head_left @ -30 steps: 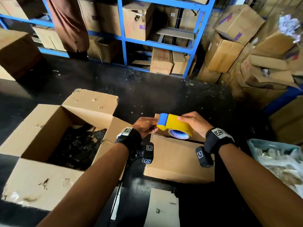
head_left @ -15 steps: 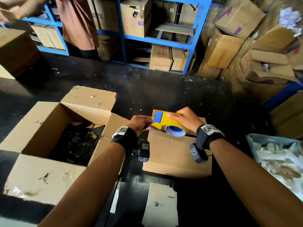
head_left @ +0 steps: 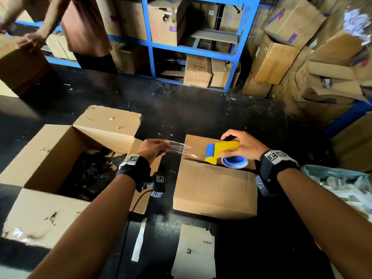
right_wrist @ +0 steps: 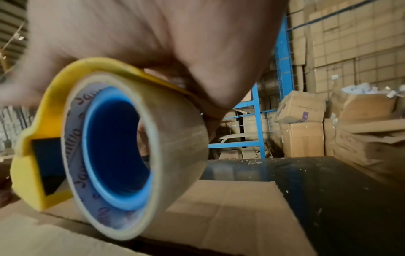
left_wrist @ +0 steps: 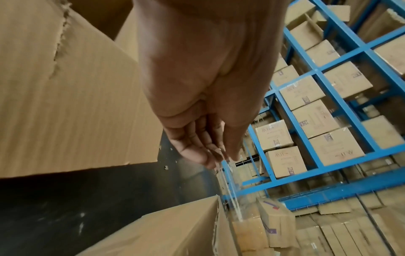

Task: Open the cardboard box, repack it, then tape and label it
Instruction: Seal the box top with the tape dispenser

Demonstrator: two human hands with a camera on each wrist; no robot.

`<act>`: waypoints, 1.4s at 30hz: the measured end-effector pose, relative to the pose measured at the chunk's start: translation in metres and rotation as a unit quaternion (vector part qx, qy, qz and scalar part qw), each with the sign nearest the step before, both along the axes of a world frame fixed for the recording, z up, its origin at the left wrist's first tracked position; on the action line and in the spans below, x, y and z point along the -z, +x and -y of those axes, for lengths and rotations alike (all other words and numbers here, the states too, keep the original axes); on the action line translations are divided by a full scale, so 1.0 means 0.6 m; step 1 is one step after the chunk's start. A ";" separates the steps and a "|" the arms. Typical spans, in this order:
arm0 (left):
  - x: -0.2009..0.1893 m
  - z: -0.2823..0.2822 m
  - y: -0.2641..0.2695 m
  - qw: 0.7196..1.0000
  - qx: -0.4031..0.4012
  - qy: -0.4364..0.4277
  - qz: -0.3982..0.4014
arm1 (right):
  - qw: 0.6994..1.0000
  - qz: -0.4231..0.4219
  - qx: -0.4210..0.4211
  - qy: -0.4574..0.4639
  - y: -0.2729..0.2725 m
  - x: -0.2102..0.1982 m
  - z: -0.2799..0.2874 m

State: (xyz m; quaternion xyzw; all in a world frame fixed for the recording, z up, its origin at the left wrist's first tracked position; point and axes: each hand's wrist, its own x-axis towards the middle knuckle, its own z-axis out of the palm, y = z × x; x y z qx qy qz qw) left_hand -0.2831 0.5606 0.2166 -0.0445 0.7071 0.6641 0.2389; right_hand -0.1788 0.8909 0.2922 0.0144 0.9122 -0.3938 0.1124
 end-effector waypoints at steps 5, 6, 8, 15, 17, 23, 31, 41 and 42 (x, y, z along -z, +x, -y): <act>0.022 0.000 -0.004 1.000 -0.007 -0.025 0.008 | 0.999 -0.019 -0.033 0.038 0.005 0.001 0.002; 0.023 0.000 -0.003 1.000 -0.012 -0.025 0.014 | 0.998 -0.025 -0.037 0.041 0.005 0.002 0.006; 0.025 0.001 -0.001 0.999 -0.023 -0.020 0.024 | 0.997 -0.043 -0.035 0.051 0.006 0.005 0.010; 0.038 0.011 0.008 0.999 -0.021 0.001 0.038 | 0.998 -0.032 -0.027 0.044 0.006 0.008 0.010; 0.042 0.010 0.014 0.999 -0.017 0.006 0.041 | 0.998 -0.020 -0.027 0.055 0.006 0.015 0.011; 0.051 0.008 0.027 0.999 -0.026 0.008 0.029 | 0.996 -0.004 -0.042 0.081 0.006 0.026 0.018; 0.060 0.008 0.030 0.999 -0.025 0.004 0.023 | 0.996 0.018 -0.040 0.078 0.008 0.038 0.012; 0.055 -0.005 0.035 0.999 -0.004 0.036 0.005 | 0.997 0.025 -0.026 0.066 0.015 0.031 -0.007; 0.054 -0.008 0.036 0.999 -0.004 0.034 0.004 | 0.997 0.028 -0.027 0.070 0.015 0.031 -0.007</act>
